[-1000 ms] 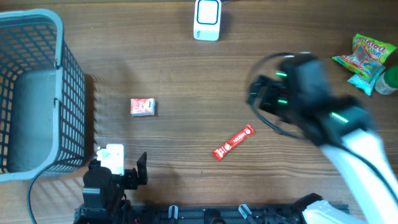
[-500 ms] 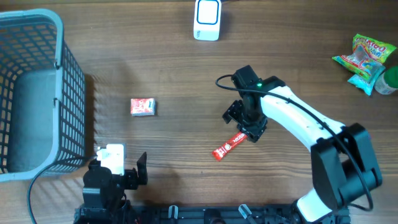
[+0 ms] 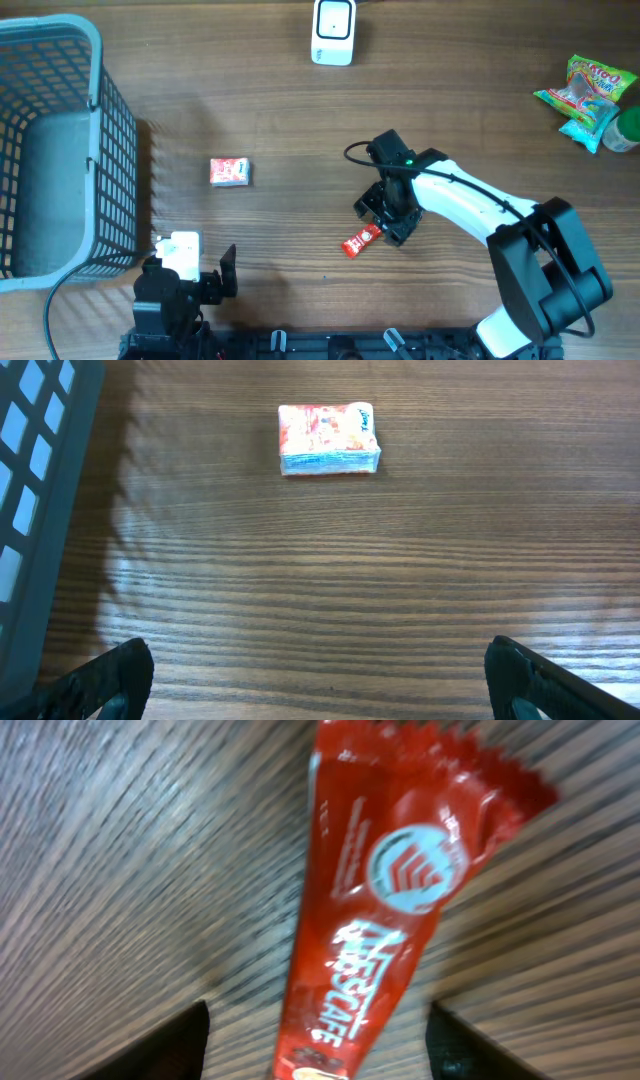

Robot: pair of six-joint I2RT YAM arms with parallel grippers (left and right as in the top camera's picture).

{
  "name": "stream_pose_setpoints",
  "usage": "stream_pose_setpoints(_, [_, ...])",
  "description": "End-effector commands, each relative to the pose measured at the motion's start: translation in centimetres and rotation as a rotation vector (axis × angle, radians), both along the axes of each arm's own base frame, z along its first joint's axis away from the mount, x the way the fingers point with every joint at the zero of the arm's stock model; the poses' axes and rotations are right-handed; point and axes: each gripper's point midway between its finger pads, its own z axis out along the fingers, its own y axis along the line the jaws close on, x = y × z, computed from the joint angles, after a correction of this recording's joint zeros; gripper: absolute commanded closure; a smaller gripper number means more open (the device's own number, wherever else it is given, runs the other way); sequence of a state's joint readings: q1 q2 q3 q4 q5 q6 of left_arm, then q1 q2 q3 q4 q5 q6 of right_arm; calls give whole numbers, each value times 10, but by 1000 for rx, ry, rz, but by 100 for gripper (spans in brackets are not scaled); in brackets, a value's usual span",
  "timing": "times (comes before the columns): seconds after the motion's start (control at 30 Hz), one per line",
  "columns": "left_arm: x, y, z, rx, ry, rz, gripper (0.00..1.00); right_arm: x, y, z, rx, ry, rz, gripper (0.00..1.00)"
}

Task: Scan the item barcode
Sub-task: 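Reach the right gripper down and grasp the red Nescafe stick, then lift the Nescafe stick up toward the scanner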

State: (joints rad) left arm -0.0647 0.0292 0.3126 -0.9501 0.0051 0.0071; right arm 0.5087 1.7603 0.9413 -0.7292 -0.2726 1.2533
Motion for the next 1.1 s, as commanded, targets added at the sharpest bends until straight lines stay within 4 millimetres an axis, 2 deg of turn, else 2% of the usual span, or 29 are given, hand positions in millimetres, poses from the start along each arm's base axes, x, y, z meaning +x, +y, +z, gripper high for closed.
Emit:
stream_pose_setpoints(0.0, [0,0,0,13,-1,-9,0,-18,-17,-24,-108,40,-48,57])
stream_pose_setpoints(0.03, [0,0,0,14,-1,-9,0,-19,-18,-25,-112,46,-60,66])
stream_pose_setpoints(0.07, [0,0,0,13,-1,-9,0,-19,-19,-25,-115,47,-60,79])
stream_pose_setpoints(0.13, [0,0,0,13,-1,-9,0,-19,-19,-25,-115,47,-60,96])
stream_pose_setpoints(0.23, [0,0,0,13,-1,-9,0,-24,-16,-22,-99,76,-61,96])
stream_pose_setpoints(0.33, [0,0,0,13,-1,-9,0,-28,1,-2,13,168,-84,96])
stream_pose_setpoints(0.4, [0,0,0,13,-1,-9,0,-28,34,27,269,249,-54,96])
stream_pose_setpoints(0.47, [0,0,0,14,-1,-9,0,-19,67,60,586,218,59,96])
stream_pose_setpoints(0.5, [0,0,0,13,-1,-9,0,-10,81,80,750,160,130,96])
stream_pose_setpoints(0.57, [0,0,0,14,-1,-9,0,10,98,105,944,10,247,96])
stream_pose_setpoints(0.63, [0,0,0,13,-1,-9,0,36,117,141,1141,-262,446,96])
stream_pose_setpoints(0.67, [0,0,0,13,-1,-9,0,46,125,166,1237,-424,569,96])
stream_pose_setpoints(0.77, [0,0,0,13,-1,-9,0,57,133,227,1371,-794,839,95])
stream_pose_setpoints(0.8, [0,0,0,13,-1,-9,0,54,132,255,1399,-992,975,95])
stream_pose_setpoints(0.9, [0,0,0,14,-1,-9,0,28,121,298,1390,-1400,1285,96])
stream_pose_setpoints(0.97, [0,0,0,13,-1,-9,0,18,117,309,1364,-1531,1376,96])
stream_pose_setpoints(1.07, [0,0,0,13,-1,-9,0,13,119,311,1333,-1663,1465,96])
